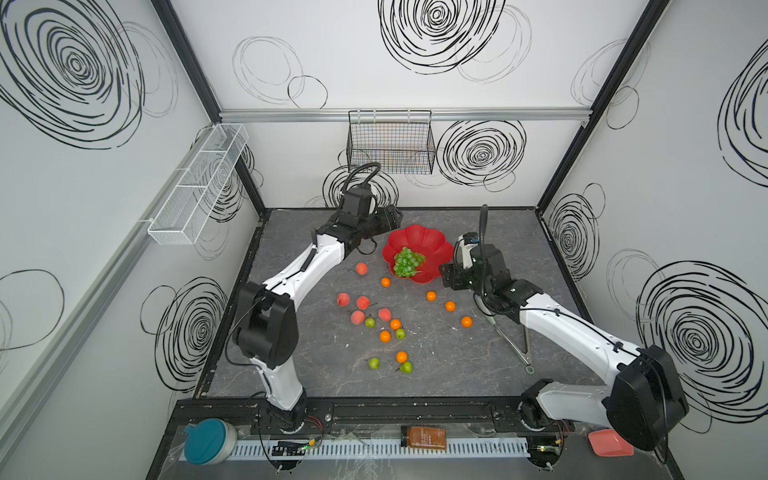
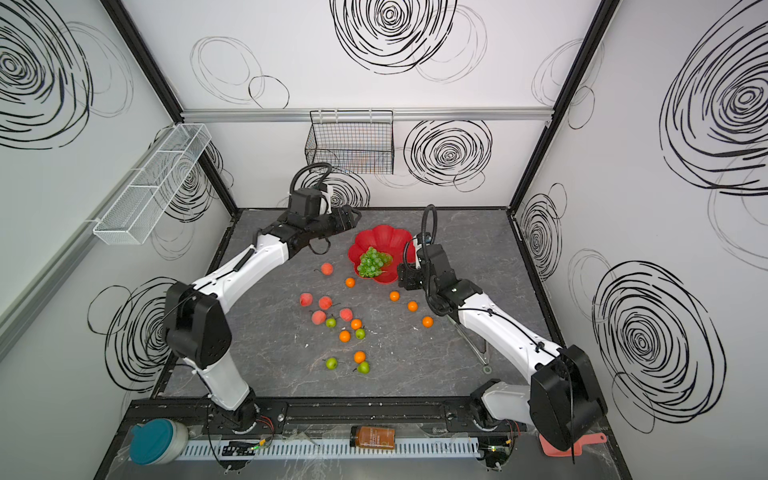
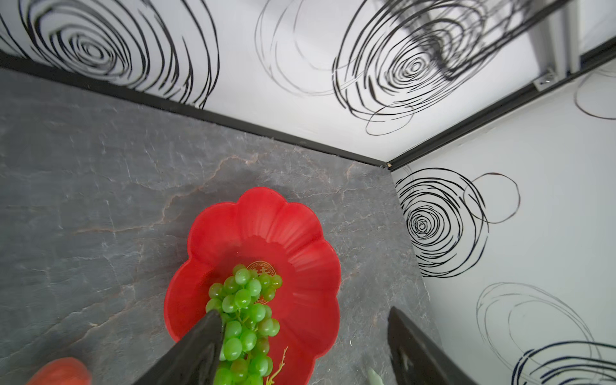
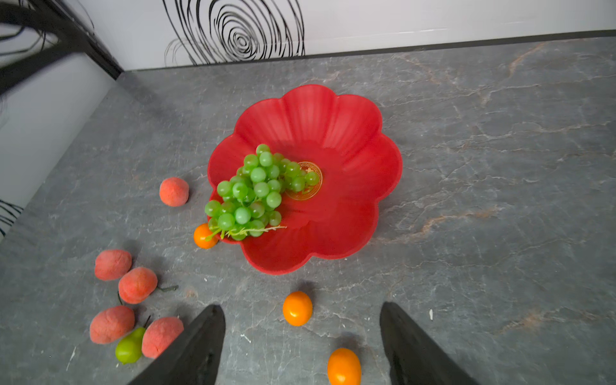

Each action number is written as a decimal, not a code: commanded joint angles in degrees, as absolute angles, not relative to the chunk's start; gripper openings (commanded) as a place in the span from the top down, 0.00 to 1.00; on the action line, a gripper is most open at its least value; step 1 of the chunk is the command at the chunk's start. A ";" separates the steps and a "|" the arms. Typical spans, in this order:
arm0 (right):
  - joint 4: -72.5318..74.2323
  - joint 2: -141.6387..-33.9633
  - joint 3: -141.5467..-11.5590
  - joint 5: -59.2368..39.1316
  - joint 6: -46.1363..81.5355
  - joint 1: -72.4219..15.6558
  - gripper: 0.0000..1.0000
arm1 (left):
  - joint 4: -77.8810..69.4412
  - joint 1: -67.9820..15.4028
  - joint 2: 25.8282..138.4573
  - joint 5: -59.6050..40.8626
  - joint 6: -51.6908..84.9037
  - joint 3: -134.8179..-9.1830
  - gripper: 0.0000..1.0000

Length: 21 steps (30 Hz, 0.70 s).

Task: Place and organize the fake fruits in the fruit bowl
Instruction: 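Lift the left gripper away while the right gripper lowers toward an orange kumquat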

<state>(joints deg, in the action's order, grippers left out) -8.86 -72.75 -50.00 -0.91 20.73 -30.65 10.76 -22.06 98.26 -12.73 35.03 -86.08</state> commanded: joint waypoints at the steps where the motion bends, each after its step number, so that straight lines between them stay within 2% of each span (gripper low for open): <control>1: -13.69 -73.73 -51.42 2.59 19.56 -32.44 0.23 | 12.72 -22.58 91.12 -11.19 30.42 -80.46 0.17; 8: -18.68 -76.16 -51.06 2.48 19.85 -36.56 0.24 | 13.16 -23.69 74.17 -10.46 26.80 -64.84 0.17; 14: -27.86 -81.35 -54.17 4.74 21.23 -36.10 0.24 | 13.53 -28.65 61.73 -10.46 25.11 -52.04 0.15; 21: -32.90 -89.36 -56.87 2.95 20.73 -32.27 0.25 | 5.23 -34.78 54.34 -13.92 27.93 -40.39 0.12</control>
